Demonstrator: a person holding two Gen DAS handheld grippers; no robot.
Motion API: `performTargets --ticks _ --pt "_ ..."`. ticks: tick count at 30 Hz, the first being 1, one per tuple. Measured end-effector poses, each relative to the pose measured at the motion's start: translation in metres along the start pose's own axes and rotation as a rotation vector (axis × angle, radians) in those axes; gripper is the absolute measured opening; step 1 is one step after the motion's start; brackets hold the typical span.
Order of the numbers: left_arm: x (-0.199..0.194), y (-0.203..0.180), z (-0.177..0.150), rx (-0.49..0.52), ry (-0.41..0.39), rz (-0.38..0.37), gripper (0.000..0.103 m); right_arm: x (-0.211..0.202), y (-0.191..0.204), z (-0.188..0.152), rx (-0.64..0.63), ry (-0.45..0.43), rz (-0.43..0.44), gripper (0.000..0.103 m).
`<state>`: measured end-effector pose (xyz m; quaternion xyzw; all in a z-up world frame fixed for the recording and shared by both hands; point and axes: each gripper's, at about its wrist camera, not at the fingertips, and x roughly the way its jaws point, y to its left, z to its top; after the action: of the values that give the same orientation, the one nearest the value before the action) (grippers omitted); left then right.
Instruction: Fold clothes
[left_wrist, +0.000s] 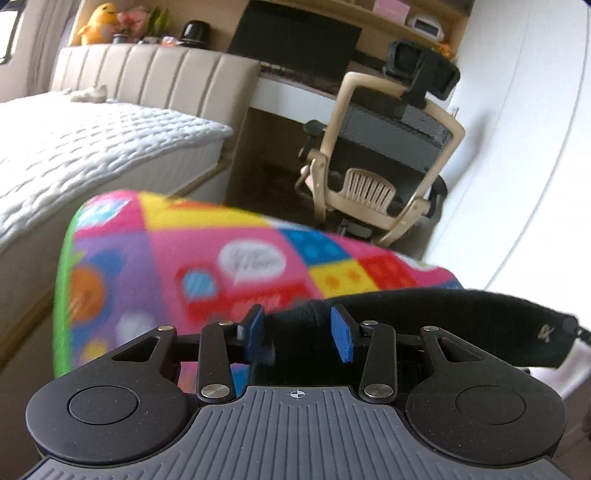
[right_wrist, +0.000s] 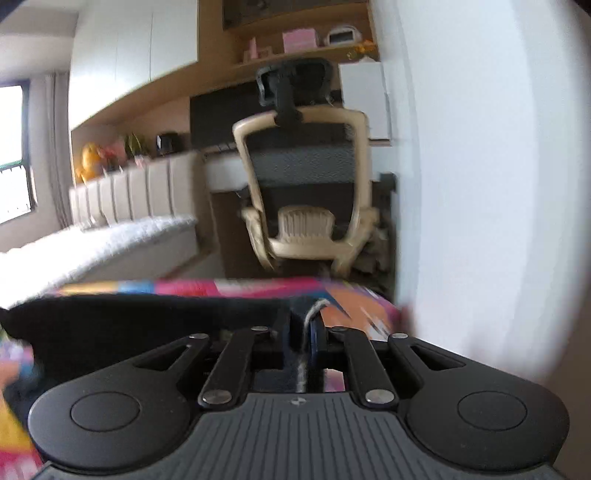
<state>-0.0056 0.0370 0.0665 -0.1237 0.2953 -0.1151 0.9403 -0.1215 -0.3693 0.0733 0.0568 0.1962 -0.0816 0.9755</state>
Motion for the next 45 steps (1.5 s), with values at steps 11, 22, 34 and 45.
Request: performTargets --ticks 11,22,34,45 --pt "-0.034 0.026 -0.044 -0.101 0.022 0.033 0.09 -0.029 -0.033 -0.039 0.321 0.135 -0.008 0.054" --pt "0.081 -0.003 -0.024 -0.067 0.141 0.136 0.065 0.033 0.005 -0.036 0.211 0.21 0.017 0.012" --pt "-0.021 -0.028 -0.03 0.038 -0.018 0.033 0.021 0.018 0.011 -0.001 0.07 0.069 -0.002 0.012" --pt "-0.013 -0.01 -0.052 0.0 0.034 0.099 0.083 0.017 -0.015 -0.048 0.184 0.168 -0.087 0.056"
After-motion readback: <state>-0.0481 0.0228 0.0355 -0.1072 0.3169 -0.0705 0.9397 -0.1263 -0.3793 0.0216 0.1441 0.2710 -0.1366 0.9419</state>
